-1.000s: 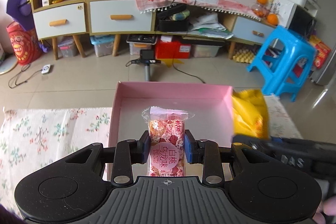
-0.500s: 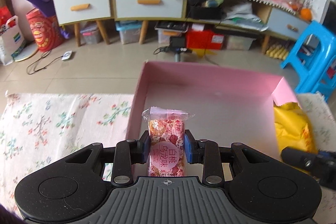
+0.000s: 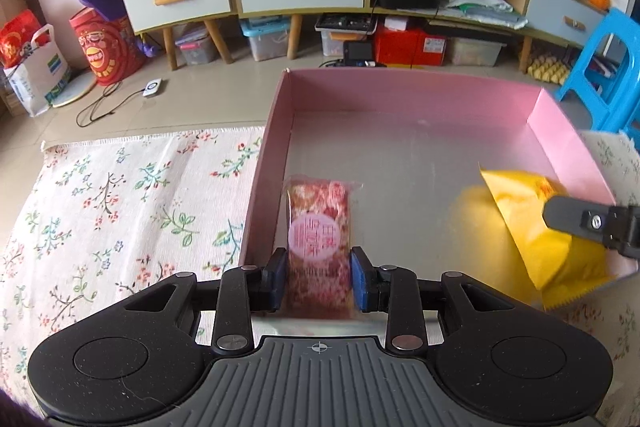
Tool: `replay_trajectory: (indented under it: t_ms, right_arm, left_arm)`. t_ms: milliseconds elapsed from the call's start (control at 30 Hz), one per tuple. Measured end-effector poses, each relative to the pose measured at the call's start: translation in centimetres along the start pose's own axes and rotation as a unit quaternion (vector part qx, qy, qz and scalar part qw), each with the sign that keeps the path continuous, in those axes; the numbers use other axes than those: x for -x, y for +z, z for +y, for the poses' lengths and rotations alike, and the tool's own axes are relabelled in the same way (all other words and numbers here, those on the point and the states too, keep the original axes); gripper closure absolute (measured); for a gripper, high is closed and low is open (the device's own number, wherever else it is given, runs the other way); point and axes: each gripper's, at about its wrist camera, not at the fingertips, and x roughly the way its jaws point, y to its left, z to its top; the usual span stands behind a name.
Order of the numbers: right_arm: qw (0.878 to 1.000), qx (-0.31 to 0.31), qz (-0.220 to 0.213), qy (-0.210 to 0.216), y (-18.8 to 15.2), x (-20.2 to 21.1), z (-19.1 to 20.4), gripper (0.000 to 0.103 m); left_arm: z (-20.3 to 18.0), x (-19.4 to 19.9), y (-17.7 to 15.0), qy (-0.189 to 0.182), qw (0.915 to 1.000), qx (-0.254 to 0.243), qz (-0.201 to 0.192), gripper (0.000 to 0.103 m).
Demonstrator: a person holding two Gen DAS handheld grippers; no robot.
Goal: Organize snacks
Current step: 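Carry both packets into the pink box and open both tools, then move both tools back over the snack pile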
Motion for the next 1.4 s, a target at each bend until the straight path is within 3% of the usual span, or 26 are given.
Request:
replay_trajectory:
  t_ms: [67, 133, 233, 333, 367, 400, 600, 767, 900, 1067, 1400]
  right_arm:
    - [1.0, 0.004, 0.003, 0.003, 0.1, 0.1, 0.2, 0.063]
    - [1.0, 0.008, 0.001, 0.006, 0.1, 0.4, 0.4, 0.049]
    - [1.0, 0.013, -0.008, 0.005, 0.3, 1.1, 0.6, 0.033]
    - [1.0, 0.003, -0.014, -0.001, 0.5, 1.9, 0.3, 0.024]
    - [1.0, 0.0, -0.013, -0.003, 0.4, 2.2, 0.3, 0.023]
    - [1.0, -0.001, -0.012, -0.006, 0.4, 2.5, 0.2, 0.022]
    - [0.999, 0.004, -0.017, -0.037, -0.2, 4.9, 0.3, 0.016]
    - [0.999, 0.008, -0.017, -0.045, -1.0, 7.0, 1.3, 0.015]
    - [0.998, 0.035, -0.017, -0.056, -1.9, 8.8, 2.6, 0.013]
    - [0.996, 0.058, -0.021, -0.061, -3.4, 11.0, 3.5, 0.011]
    - [0.996, 0.071, -0.017, -0.055, -6.8, 12.4, 4.5, 0.011]
  left_arm:
    - [0.0, 0.0, 0.1, -0.001, 1.0, -0.005, 0.0, 0.071]
    - [0.3, 0.0, 0.2, -0.012, 0.9999, 0.001, -0.002, 0.069]
    - [0.9, 0.4, 0.1, -0.034, 0.9992, 0.016, -0.012, 0.057]
    - [1.4, 1.2, 0.0, -0.065, 0.9973, 0.022, -0.025, 0.04]
    - [1.5, 1.5, -0.1, -0.067, 0.997, 0.024, -0.03, 0.028]
    - [1.5, 1.9, -0.2, -0.072, 0.9965, 0.025, -0.036, 0.024]
    - [2.0, 4.3, -0.8, -0.084, 0.9951, 0.015, -0.051, 0.015]
    - [2.9, 6.6, -1.8, -0.089, 0.9943, 0.016, -0.057, 0.012]
    - [3.3, 8.3, -3.0, -0.061, 0.9963, -0.005, -0.06, 0.01]
    - [4.5, 10.4, -4.5, -0.054, 0.9962, -0.016, -0.066, 0.01]
    - [6.3, 13.2, -8.5, -0.054, 0.9961, -0.022, -0.066, 0.007]
